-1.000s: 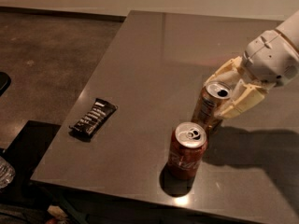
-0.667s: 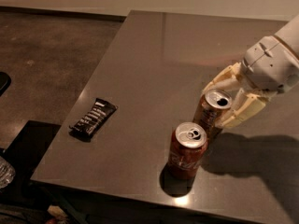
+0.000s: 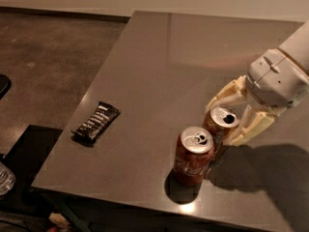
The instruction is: Move orange can near coke can
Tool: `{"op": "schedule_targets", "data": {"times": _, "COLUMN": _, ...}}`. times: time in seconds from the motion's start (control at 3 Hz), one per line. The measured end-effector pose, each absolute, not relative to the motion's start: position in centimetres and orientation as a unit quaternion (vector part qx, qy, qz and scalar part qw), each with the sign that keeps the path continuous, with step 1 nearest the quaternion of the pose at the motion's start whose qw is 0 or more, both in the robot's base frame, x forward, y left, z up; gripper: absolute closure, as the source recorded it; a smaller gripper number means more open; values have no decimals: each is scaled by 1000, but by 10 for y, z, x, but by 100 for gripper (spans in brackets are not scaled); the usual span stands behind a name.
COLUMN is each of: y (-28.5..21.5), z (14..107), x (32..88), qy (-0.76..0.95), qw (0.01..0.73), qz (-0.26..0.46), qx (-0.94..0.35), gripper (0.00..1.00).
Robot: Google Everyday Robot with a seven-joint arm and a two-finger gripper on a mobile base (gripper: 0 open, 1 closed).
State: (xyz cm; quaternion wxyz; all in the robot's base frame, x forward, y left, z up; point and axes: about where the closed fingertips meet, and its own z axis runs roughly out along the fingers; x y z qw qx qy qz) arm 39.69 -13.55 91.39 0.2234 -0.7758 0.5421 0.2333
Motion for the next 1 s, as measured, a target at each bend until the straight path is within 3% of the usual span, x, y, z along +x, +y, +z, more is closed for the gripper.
{"op": "schedule_targets", "data": {"times": 0.33, "y": -133, "z": 910, "x": 393, "qy": 532, "qw": 218, "qz": 232, "qx": -785, "gripper": 12}}
{"op": "schedule_targets", "data": {"times": 0.67, "y": -130, "z": 911, "x": 399, "qy": 535, "qw": 227, "qz": 225, "qx": -783, "gripper": 0}}
{"op": "schedule_targets", "data": {"times": 1.0, "y": -130, "z": 911, "x": 399, "qy": 535, "qw": 227, "qz": 224, "qx": -782, "gripper": 0}}
